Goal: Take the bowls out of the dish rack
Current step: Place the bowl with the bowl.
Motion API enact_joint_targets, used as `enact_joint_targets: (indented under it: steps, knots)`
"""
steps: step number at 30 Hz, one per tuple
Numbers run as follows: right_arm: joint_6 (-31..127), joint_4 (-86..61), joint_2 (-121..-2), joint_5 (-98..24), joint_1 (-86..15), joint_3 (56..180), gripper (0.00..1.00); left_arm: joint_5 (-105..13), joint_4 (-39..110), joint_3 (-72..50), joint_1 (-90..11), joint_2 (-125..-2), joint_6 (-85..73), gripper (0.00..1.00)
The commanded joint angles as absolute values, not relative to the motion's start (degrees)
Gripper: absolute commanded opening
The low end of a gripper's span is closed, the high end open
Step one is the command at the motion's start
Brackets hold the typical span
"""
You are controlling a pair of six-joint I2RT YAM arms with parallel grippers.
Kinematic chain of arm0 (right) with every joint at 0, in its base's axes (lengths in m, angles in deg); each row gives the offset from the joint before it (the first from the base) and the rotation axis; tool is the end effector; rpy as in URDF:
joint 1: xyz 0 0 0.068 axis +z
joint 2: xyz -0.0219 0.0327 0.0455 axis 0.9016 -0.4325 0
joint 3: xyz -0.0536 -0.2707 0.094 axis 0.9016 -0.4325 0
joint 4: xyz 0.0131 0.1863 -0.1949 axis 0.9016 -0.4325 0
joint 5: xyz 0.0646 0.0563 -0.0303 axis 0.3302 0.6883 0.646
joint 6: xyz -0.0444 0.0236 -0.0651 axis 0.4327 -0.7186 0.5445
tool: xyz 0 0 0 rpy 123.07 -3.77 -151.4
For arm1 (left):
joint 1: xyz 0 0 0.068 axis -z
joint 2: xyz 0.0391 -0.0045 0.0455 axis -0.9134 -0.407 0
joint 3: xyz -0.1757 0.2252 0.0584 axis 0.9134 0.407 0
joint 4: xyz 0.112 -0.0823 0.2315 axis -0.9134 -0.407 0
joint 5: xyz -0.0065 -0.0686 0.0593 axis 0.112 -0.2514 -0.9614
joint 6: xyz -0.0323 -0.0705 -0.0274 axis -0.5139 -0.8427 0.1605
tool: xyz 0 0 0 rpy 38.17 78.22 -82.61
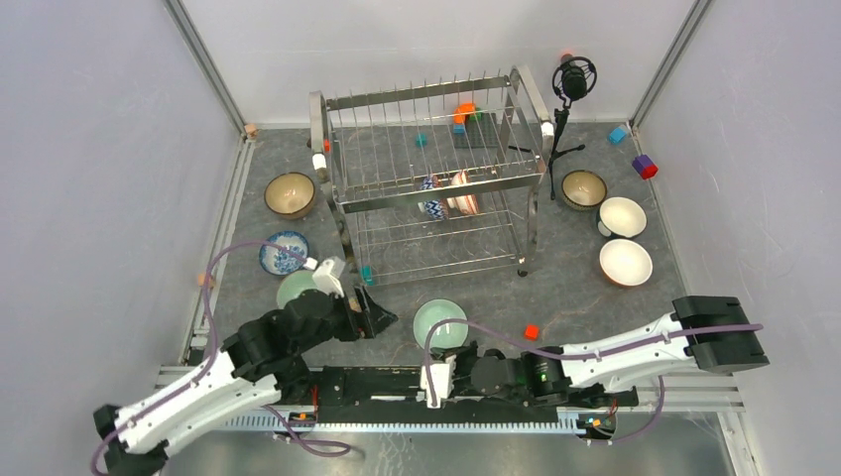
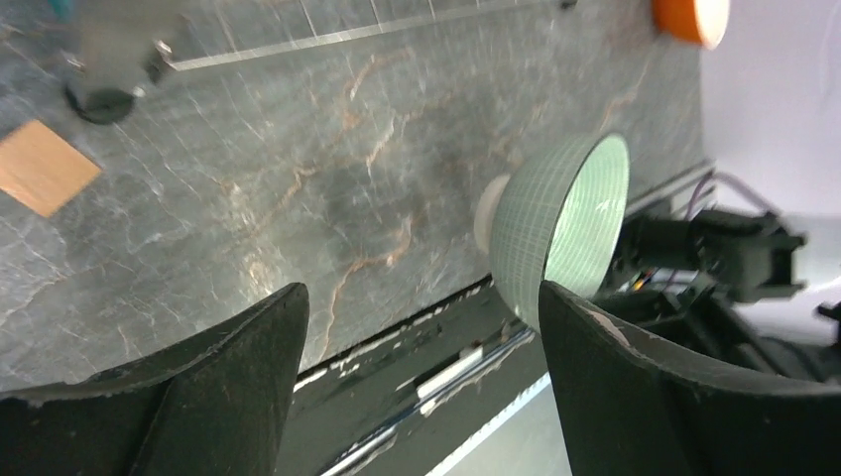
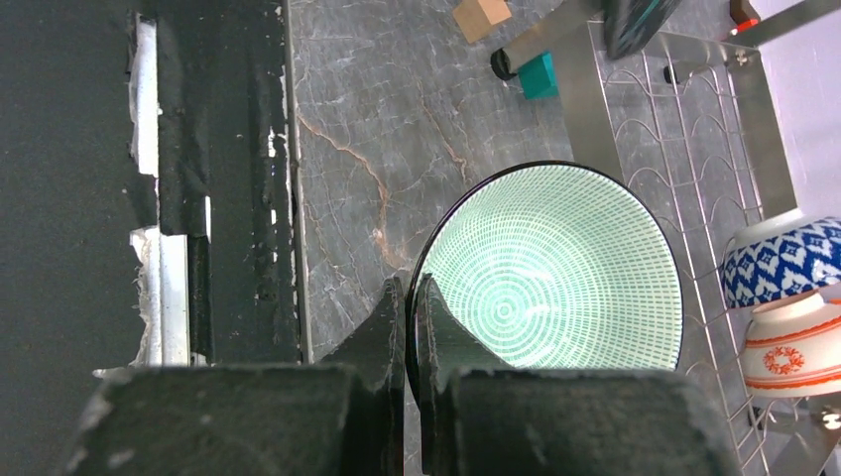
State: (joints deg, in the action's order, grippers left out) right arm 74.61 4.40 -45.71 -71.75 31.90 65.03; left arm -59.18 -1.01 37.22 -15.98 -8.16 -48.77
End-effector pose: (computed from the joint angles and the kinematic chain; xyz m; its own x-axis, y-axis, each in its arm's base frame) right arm 0.0049 0.2548 0.1836 0.3589 -0.5161 -0.7777 -0.8578 0.1460 -0.4928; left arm 0.0875 -0.0949 0.2137 -0.7723 -0.3419 -0.5354 0.1509 0.7200 -0.6774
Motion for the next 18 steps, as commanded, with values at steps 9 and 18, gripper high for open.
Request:
enact_joint_targets:
  steps: [9, 18]
  knots:
    - [77.6, 2.7, -45.7, -73.8, 35.7, 67.1, 0.00, -87.8, 1.9, 29.1, 14.4, -25.5, -52.5, 0.95]
    - [77.5, 1.6, -46.0, -75.4, 39.8, 65.0, 0.00, -81.9, 12.0, 32.0, 14.5, -28.9, -45.9, 0.95]
